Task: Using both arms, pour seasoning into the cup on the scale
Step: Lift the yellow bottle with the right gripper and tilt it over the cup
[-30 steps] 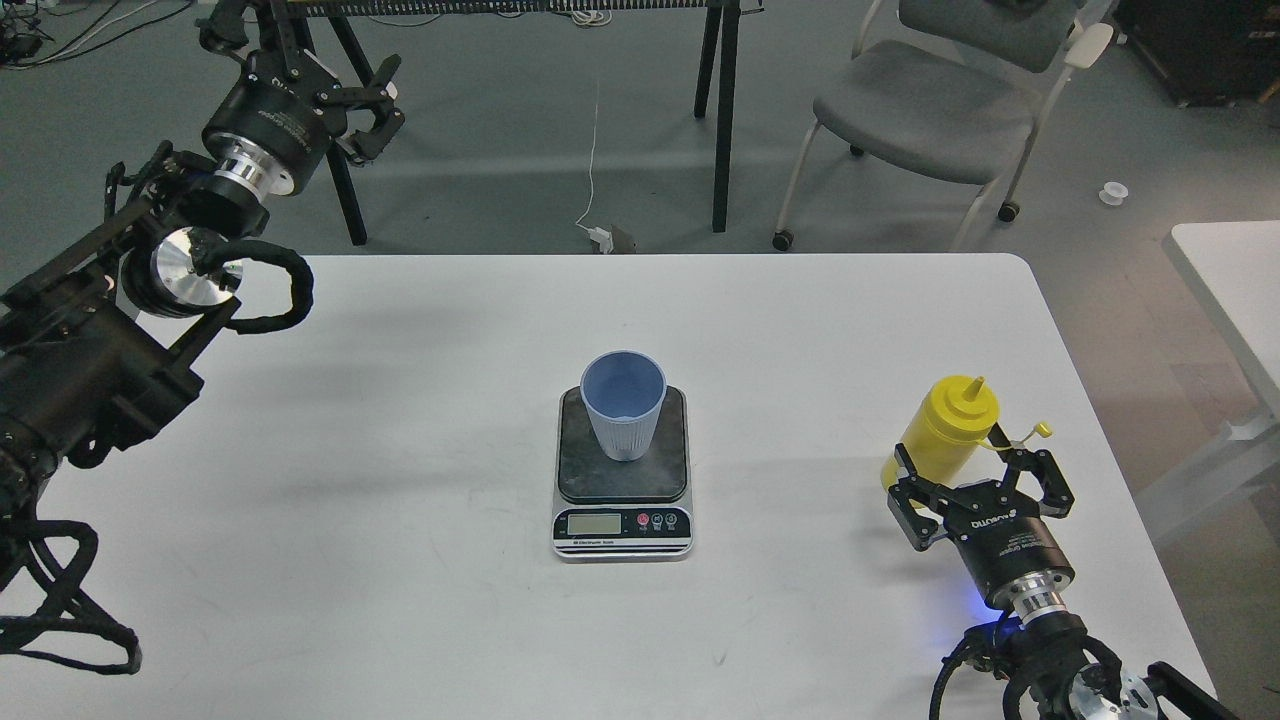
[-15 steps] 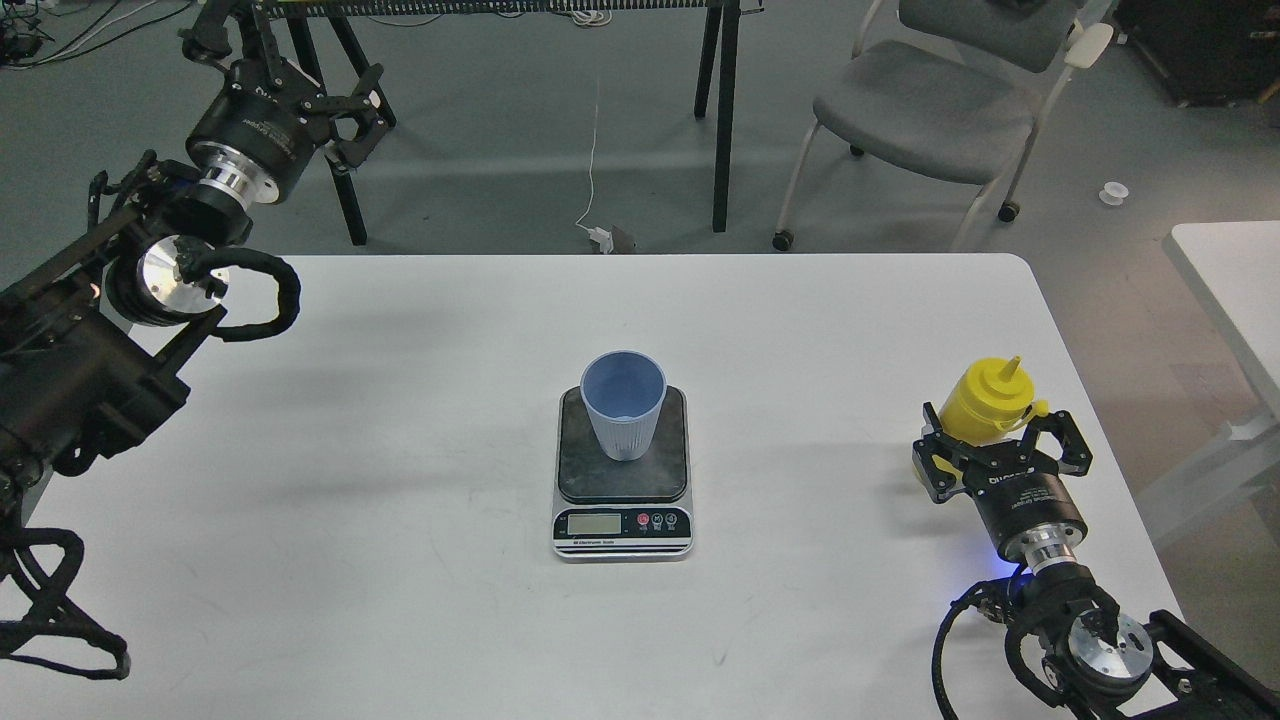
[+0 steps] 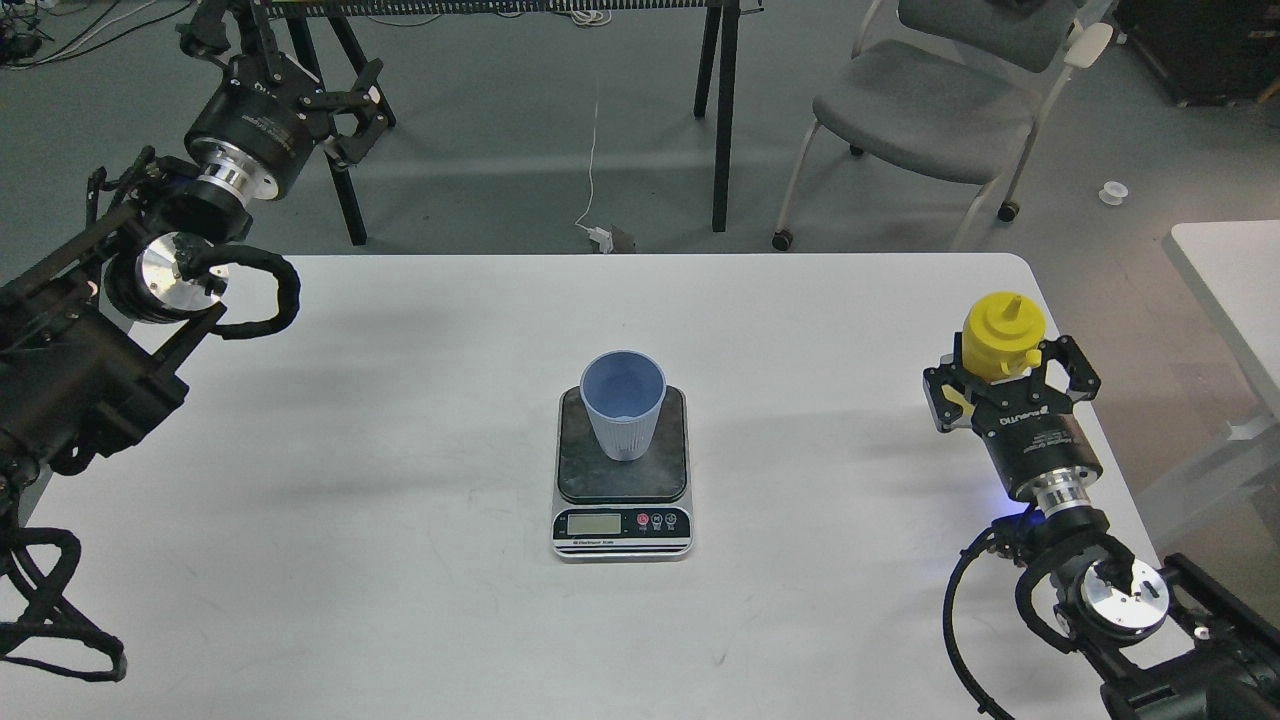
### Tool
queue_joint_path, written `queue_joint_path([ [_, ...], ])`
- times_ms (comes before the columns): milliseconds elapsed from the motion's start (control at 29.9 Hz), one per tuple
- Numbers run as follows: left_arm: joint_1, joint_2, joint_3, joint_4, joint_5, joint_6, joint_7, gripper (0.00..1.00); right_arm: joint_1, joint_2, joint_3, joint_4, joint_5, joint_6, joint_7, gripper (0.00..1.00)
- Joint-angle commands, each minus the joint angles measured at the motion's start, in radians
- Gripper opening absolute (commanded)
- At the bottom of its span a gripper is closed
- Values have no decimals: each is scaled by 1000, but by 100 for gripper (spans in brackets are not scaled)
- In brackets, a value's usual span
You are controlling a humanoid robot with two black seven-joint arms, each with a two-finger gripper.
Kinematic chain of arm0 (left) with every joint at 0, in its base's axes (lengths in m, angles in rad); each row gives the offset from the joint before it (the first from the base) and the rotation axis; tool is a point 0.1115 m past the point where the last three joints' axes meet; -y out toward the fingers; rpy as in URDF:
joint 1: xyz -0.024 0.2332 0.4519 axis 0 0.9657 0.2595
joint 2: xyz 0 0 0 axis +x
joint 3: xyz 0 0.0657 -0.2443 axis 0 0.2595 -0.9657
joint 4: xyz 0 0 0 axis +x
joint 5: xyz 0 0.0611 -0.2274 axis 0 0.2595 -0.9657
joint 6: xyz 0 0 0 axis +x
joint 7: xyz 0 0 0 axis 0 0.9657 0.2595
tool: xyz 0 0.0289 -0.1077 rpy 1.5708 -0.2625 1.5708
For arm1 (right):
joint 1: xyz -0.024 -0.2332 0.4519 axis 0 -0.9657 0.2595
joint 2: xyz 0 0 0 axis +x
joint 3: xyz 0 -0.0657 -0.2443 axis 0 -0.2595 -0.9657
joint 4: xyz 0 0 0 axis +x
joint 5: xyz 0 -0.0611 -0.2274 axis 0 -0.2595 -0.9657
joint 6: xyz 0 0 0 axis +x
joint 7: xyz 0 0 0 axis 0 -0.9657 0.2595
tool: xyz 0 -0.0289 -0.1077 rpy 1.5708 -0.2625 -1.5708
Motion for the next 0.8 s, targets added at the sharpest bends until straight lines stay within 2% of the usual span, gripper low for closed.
queue_joint_path([
  [0, -1, -2, -2, -8, 0, 0, 1, 99, 58, -18, 10, 91, -185, 0, 24, 39],
  [33, -1, -4, -2, -8, 0, 0, 1, 99, 72, -15, 10, 122, -260, -8, 24, 39],
  [167, -1, -2, -3, -2, -1, -6, 4, 99, 115, 14, 3, 245, -592, -273, 25, 39],
  [267, 0, 4, -19, 5, -6, -14, 7, 99, 144, 52, -39, 277, -782, -364, 27, 39],
  [501, 51, 12, -45, 5, -9, -18, 9, 99, 365, 75, -341, 221, -1127, -574, 107, 39],
  [768, 58, 16, -46, 5, -9, -20, 5, 99, 552, 110, -523, 96, -1317, -670, 131, 39],
])
